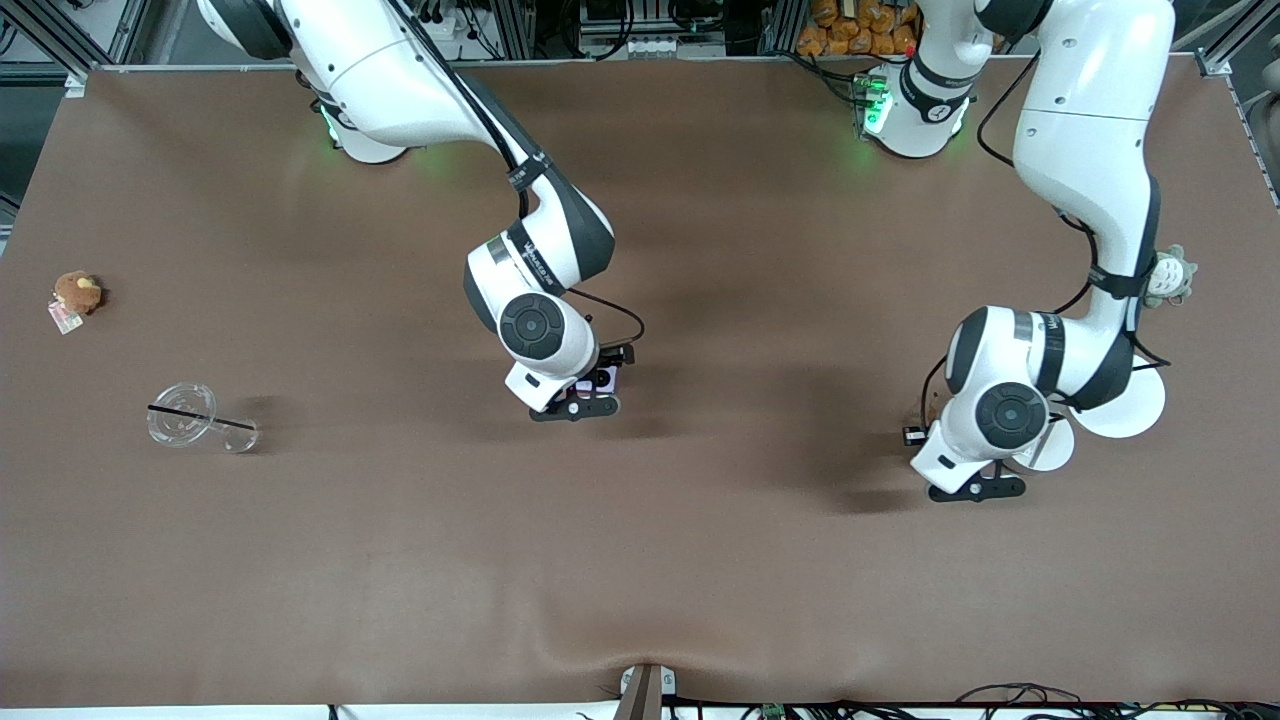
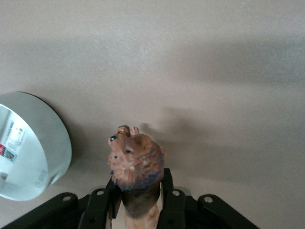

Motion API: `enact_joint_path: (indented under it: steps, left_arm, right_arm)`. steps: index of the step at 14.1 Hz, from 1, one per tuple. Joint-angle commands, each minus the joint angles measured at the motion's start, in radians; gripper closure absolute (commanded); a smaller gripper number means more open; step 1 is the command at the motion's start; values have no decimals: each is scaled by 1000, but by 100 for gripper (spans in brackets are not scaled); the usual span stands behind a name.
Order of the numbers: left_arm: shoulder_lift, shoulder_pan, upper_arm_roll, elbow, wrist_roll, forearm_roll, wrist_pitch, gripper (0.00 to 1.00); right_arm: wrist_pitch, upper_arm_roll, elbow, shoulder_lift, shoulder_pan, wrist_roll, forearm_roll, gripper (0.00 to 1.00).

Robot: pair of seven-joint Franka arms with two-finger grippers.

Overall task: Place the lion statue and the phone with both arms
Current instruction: 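Grasp the phone with the right gripper while the left gripper carries the lion, then set the lion beside the lamp while the right gripper lifts the phone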

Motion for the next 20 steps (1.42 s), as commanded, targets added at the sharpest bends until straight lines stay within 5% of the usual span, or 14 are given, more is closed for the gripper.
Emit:
enact_joint_path:
  steps: [1,9,10,11,12,20]
  left_arm:
    - [-16,28,-13,-20,37,23,25,100]
    - [-6,86,-16,-28,112,23,78,98]
    - [-4,86,-16,-28,112,23,79,75]
    - [-4,86,-16,-26,112,21,79,28]
    - [-4,86,-16,-26,111,15,79,0]
    - [-148,71,-61,-17,95,9,-40,0]
  right_arm:
    - [36,-7,-23,9,3,15,-15,0]
    - [65,-7,-23,64,11,61,-11,0]
    - [74,-7,-25,67,11,77,-9,0]
    - [79,-7,-23,70,16,97,-8,0]
    - [88,-7,-23,73,22,117,-6,0]
    - [122,-7,-46,90,49,147,-12,0]
